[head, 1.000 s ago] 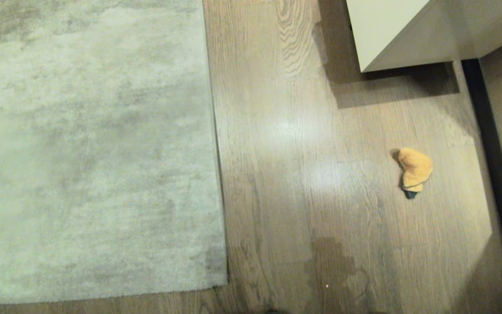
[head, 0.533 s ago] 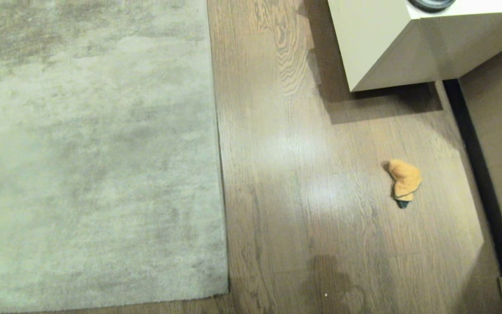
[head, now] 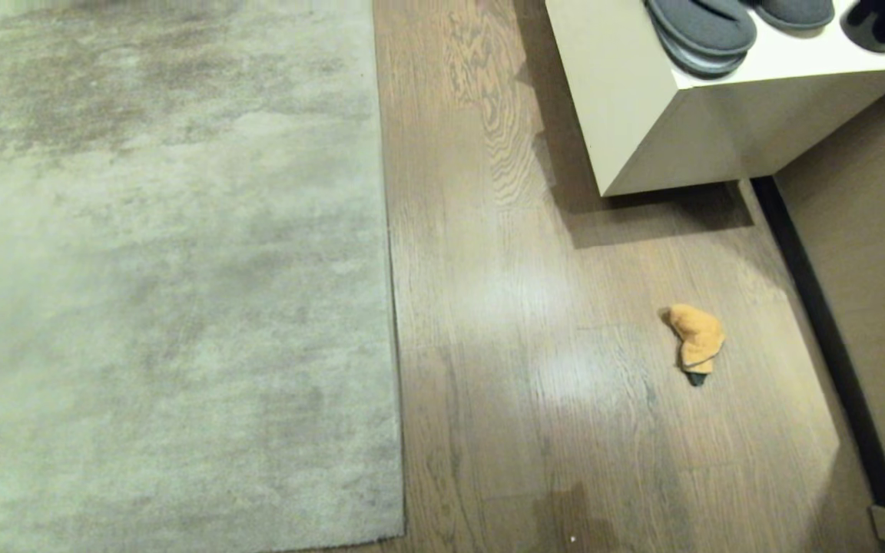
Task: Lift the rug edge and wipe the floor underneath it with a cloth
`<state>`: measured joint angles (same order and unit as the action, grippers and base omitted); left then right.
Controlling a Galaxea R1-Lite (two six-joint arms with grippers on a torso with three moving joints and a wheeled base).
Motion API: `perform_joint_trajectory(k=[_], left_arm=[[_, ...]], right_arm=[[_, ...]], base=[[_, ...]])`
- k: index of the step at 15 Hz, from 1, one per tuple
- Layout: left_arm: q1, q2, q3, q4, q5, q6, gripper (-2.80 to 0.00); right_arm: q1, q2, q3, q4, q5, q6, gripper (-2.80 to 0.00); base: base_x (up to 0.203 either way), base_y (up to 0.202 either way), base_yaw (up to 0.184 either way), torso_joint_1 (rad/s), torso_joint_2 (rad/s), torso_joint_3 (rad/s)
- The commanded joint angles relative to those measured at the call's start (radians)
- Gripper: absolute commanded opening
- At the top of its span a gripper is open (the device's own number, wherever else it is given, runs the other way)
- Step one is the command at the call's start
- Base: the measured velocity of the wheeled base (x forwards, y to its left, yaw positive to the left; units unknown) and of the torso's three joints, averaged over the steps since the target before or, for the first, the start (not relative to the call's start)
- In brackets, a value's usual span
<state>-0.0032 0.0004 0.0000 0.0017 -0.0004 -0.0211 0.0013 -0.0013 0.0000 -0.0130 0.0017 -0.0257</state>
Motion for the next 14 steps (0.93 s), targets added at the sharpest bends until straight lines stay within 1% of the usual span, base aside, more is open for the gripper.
perform_joint_trajectory(k=[1,14], left_arm=[[0.0,0.001,0.0,0.0,-0.001,0.0,-2.8],[0.0,0.001,0.0,0.0,0.0,0.0,-2.8]], right_arm=[[0.0,0.001,0.0,-0.001,0.0,0.0,-2.8],[0.0,0.001,0.0,-0.001,0.0,0.0,-2.8]], base=[[0.0,0.0,0.0,0.004,0.0,0.203],[0.0,0.0,0.0,0.003,0.0,0.201]])
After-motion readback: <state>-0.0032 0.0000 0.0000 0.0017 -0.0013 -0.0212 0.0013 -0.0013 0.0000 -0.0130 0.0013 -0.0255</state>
